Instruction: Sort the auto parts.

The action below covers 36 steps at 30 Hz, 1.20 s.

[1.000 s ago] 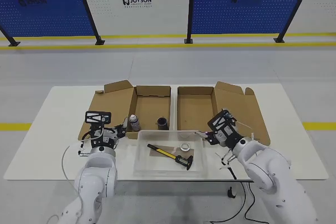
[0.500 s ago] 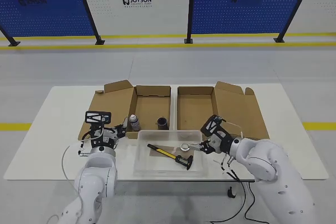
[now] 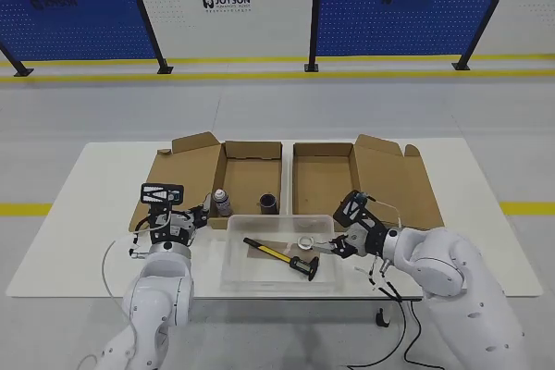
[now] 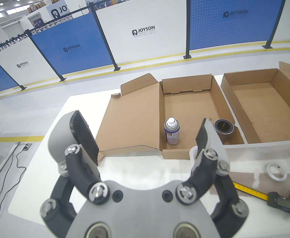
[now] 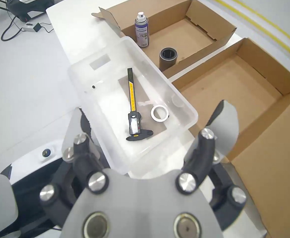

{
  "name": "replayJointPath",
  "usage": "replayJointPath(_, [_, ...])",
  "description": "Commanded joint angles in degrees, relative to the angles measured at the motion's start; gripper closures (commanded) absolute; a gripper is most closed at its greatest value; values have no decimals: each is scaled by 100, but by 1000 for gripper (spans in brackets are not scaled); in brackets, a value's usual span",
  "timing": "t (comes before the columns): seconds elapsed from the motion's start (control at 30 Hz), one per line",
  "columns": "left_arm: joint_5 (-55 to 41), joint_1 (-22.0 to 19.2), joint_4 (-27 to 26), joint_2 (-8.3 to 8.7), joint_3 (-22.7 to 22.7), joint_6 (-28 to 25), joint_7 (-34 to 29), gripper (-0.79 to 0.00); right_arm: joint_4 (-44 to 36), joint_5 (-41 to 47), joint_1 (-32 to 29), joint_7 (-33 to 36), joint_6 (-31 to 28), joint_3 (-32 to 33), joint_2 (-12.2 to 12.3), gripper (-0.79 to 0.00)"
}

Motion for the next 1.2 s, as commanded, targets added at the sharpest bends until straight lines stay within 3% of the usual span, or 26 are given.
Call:
replayJointPath(0.0, [0, 0, 0, 0, 0, 0, 0, -785, 0, 0, 0, 0, 0, 0, 0, -785])
replayJointPath(0.17, [0, 0, 0, 0, 0, 0, 0, -785, -77, -44, 56, 72, 87, -176, 0, -785])
replayJointPath(0.27, [0, 0, 0, 0, 0, 0, 0, -785, -133, -252, 257, 442, 536, -496, -31, -785])
replayJointPath(0.57, [0, 0, 0, 0, 0, 0, 0, -785, 617, -22, 1524, 1919, 1760, -1814, -297, -785])
replayJointPath(0.83, [0, 0, 0, 0, 0, 0, 0, -785, 1823, 71, 2415, 2250, 1872, -2864, -598, -785])
replayJointPath(1.17, [0, 0, 0, 0, 0, 0, 0, -785, 2627, 22, 2743, 2106, 1741, -3679, -883, -785])
